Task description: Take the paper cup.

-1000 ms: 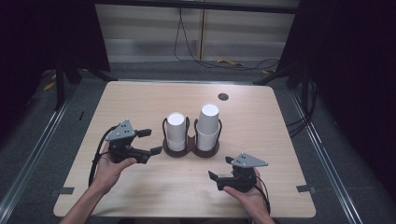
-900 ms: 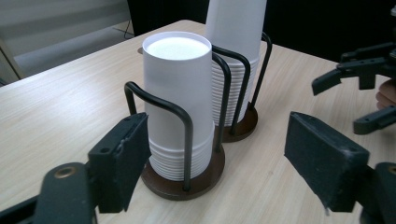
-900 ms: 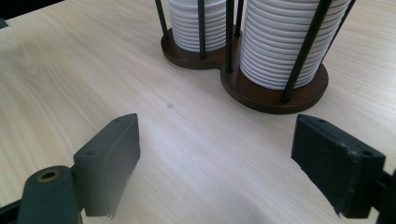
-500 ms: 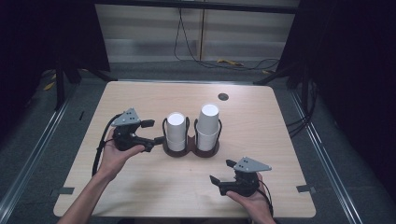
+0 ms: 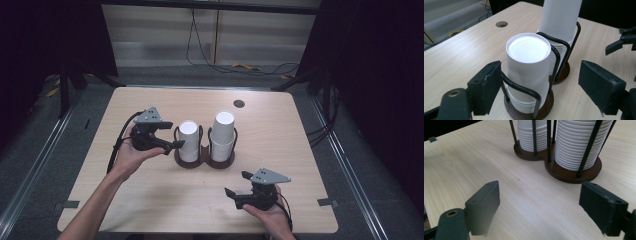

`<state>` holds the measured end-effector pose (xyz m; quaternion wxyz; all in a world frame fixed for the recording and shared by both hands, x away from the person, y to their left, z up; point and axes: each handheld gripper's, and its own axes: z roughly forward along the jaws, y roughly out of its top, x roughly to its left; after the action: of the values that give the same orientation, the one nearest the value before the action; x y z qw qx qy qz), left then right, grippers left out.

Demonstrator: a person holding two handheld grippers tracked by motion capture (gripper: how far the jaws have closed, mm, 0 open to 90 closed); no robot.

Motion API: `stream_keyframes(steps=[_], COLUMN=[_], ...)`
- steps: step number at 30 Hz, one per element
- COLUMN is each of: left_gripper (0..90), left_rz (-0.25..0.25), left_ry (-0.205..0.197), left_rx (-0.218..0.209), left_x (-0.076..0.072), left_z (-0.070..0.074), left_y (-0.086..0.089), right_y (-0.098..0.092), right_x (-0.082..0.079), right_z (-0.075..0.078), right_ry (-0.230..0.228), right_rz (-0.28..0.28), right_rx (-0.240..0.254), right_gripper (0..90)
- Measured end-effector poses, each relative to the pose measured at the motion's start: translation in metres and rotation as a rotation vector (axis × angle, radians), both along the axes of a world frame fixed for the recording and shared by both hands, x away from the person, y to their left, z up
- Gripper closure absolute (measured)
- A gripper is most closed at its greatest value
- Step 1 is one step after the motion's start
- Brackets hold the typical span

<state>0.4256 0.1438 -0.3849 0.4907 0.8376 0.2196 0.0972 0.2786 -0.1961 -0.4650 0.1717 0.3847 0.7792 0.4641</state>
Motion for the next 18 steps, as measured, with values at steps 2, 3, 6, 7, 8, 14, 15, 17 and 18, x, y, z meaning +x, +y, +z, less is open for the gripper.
stream_keyframes(steps=[2,3,6,7,8,14,15,17,18], left_gripper=[19.0,19.1,19.3,20.1,23.6,23.3,20.6,19.9,19.9], left_rz=[-0.002,-0.002,-0.005,-0.004,-0.005,-0.016,-0.016,-0.028,-0.033], left_ry=[0.006,0.01,0.004,-0.004,-0.015,0.015,0.023,0.032,0.039], left_rx=[0.006,0.011,0.026,0.028,0.029,0.055,0.055,0.08,0.089], left_x=[0.003,0.004,0.008,0.008,0.008,0.017,0.018,0.021,0.022], left_z=[0.001,0.002,0.005,0.006,0.007,0.01,0.011,0.013,0.014], left_y=[-0.001,-0.002,-0.005,-0.006,-0.007,-0.014,-0.015,-0.017,-0.019], right_y=[0.0,0.001,0.001,0.001,0.001,0.0,0.0,0.0,0.0], right_x=[0.0,0.0,0.001,0.001,0.001,0.0,0.0,0.0,0.0], right_z=[0.0,0.0,-0.001,-0.001,-0.001,0.0,0.0,0.0,0.0], right_ry=[0.001,0.004,0.006,0.006,0.007,0.005,0.003,0.005,0.005], right_rz=[0.005,0.0,0.002,0.003,0.002,-0.001,-0.004,-0.003,-0.005], right_rx=[-0.004,-0.003,-0.004,-0.006,-0.009,-0.01,-0.011,-0.011,-0.011], right_gripper=[17.0,17.0,17.0,17.1,17.4,17.7,17.7,17.8,17.7])
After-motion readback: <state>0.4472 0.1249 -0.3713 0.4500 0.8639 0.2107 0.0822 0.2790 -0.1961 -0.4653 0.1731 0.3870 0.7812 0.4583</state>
